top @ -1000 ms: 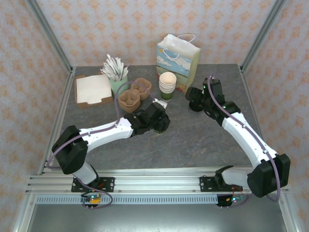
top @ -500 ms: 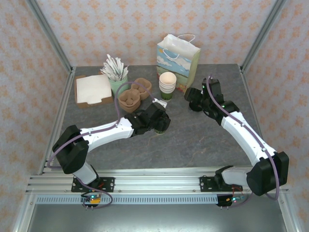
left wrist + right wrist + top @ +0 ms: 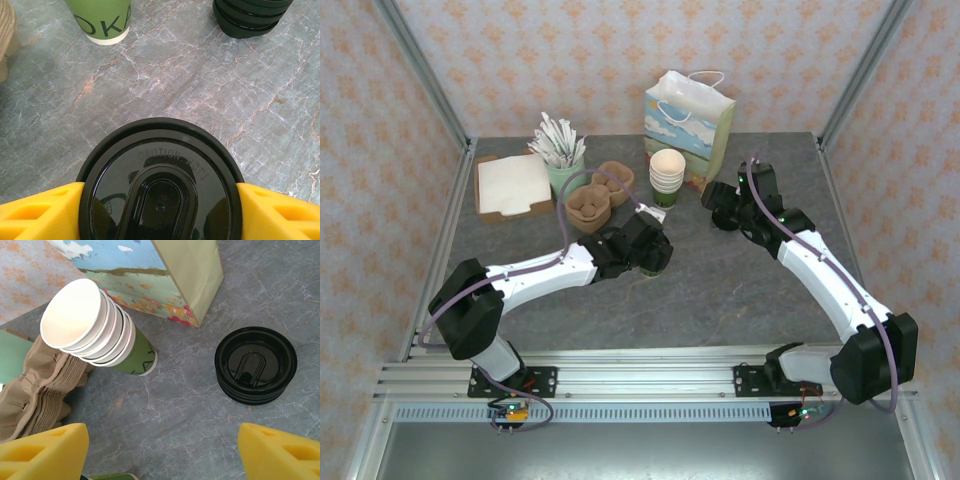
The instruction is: Pack the takeout coffee
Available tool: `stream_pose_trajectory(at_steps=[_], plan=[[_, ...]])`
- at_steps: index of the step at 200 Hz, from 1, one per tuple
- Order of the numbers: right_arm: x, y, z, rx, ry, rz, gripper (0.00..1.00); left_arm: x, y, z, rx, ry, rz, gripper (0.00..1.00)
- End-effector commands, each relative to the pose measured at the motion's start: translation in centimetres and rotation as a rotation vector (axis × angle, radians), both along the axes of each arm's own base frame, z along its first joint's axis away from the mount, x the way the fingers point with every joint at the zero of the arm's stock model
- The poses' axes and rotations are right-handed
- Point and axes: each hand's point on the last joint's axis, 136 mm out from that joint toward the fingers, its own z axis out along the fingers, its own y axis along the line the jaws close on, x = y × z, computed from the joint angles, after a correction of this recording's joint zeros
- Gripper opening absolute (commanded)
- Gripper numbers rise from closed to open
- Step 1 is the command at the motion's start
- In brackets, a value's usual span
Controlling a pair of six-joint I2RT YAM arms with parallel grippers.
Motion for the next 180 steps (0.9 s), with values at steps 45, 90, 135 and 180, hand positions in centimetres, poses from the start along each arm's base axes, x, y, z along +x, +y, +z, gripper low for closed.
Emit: stream_pose_trajectory(at_steps=[45,90,135,180], plan=[[-0.1,-0.4,0.0,0.002,-0.006,-0.016,0.79,0.0,-0.1,0.0,0.007,-0.015,0.004,0.72],[-0.1,-0.4,-0.3,0.002,-0.001,-0.018,0.79,-0.5,-0.2,-1.4,0.046,0.02,-0.022,0.73],[0.1,-0.2,-0.5,0.009,0.004,-0.014,0.79,-0.7,-0.4,-1.6,0.069,0.017,-0.033,0.73],[0.2,-0.2,-0.4,0.008,0.003,-0.012,0.79,-0.7,-0.4,-2.1,0.126,0.002,-0.041,0.73]])
